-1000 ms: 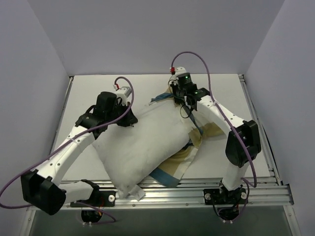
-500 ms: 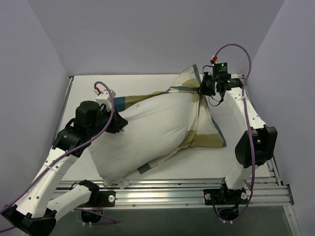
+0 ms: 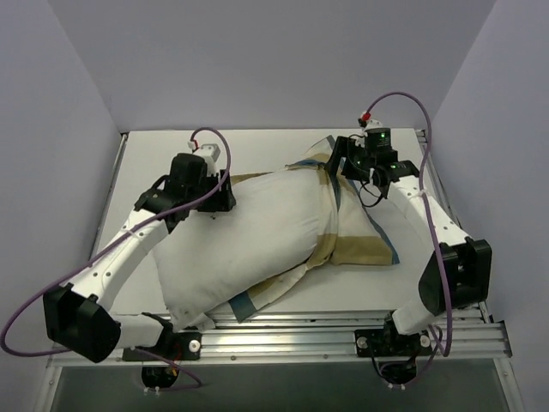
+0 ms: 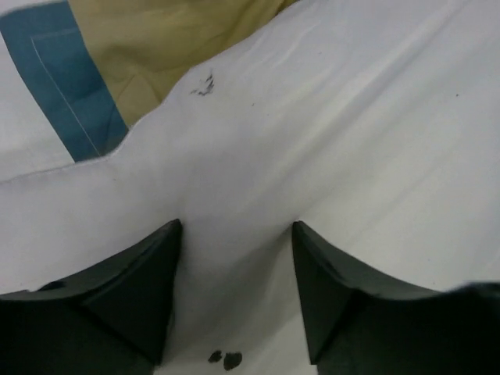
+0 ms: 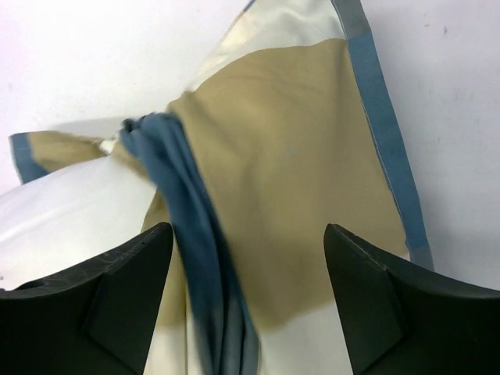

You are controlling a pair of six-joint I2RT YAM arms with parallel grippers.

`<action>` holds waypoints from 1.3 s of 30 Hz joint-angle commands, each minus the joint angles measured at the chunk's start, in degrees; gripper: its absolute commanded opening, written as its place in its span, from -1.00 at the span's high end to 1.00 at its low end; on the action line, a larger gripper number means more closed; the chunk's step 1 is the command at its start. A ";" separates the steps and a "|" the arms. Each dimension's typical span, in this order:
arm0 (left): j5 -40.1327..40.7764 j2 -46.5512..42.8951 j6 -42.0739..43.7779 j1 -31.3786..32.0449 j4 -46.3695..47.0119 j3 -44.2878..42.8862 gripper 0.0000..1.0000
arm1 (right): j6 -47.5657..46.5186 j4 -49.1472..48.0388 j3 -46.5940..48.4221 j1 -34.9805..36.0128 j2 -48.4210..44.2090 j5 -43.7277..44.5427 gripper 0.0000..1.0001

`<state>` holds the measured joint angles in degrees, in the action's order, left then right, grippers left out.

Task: Remove the pillowcase from the pillow

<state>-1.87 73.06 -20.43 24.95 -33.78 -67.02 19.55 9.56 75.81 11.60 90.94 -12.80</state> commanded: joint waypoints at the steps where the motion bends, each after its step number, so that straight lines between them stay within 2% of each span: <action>1: 1.24 0.51 2.40 4.02 8.81 -7.94 -0.48 | 1.71 -4.99 -3.29 1.06 -11.45 3.39 -0.48; 2: 3.25 0.16 5.02 6.23 9.08 -8.29 -0.73 | 2.07 -4.99 -4.78 1.58 -13.05 3.57 -0.53; 3: 5.36 -0.89 7.13 8.86 9.34 -8.21 -0.82 | 2.51 -4.99 -8.28 1.94 -14.89 4.00 -0.59; 4: 10.95 -1.42 11.16 14.89 9.96 -7.69 -0.91 | 3.55 -4.91 -10.14 2.38 -18.39 5.31 -0.63; 7: 18.55 -3.36 17.67 23.89 11.54 -3.74 -0.90 | 4.62 -4.20 -17.42 3.61 -25.42 6.12 -0.71; 8: 22.22 -3.71 18.92 29.40 12.07 -2.34 -0.89 | 4.97 -3.77 -19.02 4.04 -26.94 6.12 -0.71; 11: 27.34 -3.28 22.08 38.03 13.91 3.11 -0.88 | 4.53 -1.66 -24.64 4.75 -32.65 4.63 -0.71; 17: 30.78 4.01 21.66 43.86 15.94 6.82 -0.88 | 6.72 0.72 -33.52 7.73 -38.99 1.02 -0.70; 20: 31.84 8.23 21.13 44.22 17.60 7.08 -0.88 | 8.13 0.11 -37.12 10.20 -41.45 0.76 -0.69; 23: 38.05 14.37 17.53 43.78 17.52 6.04 -0.88 | 9.71 -1.21 -40.03 12.74 -42.42 -1.34 -0.68; 25: 39.04 16.41 15.60 43.26 17.08 4.98 -0.97 | 10.59 -1.74 -41.18 14.58 -41.99 -1.88 -0.68; 26: 39.05 17.29 15.07 42.91 16.99 4.45 -0.88 | 11.12 -2.52 -41.79 15.21 -41.89 -1.97 -0.68; 28: 38.70 18.43 13.93 41.85 17.96 3.74 -0.55 | 12.43 -3.75 -43.81 16.78 -41.46 -1.53 -0.68; 29: 38.43 18.61 13.83 41.50 18.31 3.66 -0.19 | 12.79 -5.24 -44.43 17.14 -41.37 -1.44 -0.68; 31: 37.21 18.35 13.75 40.71 19.19 3.39 0.21 | 13.32 -7.18 -46.27 17.84 -40.67 -1.35 -0.68; 32: 36.77 18.09 13.75 40.53 19.45 3.30 0.58 | 13.76 -8.93 -46.80 18.37 -40.23 -1.09 -0.67; 34: 36.06 17.12 13.83 40.35 19.19 2.43 0.88 | 13.94 -11.83 -47.77 18.64 -38.04 -0.65 -0.66; 35: 35.45 16.68 13.83 40.35 18.84 2.16 0.95 | 14.20 -13.85 -47.95 18.99 -37.16 -0.48 -0.65; 39: 34.04 13.97 13.83 40.35 17.00 0.84 0.95 | 14.99 -20.36 -48.04 19.69 -32.06 -0.30 -0.61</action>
<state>34.92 90.24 -5.34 65.63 -15.92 -63.57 33.10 -2.39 27.79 30.50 56.40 -13.50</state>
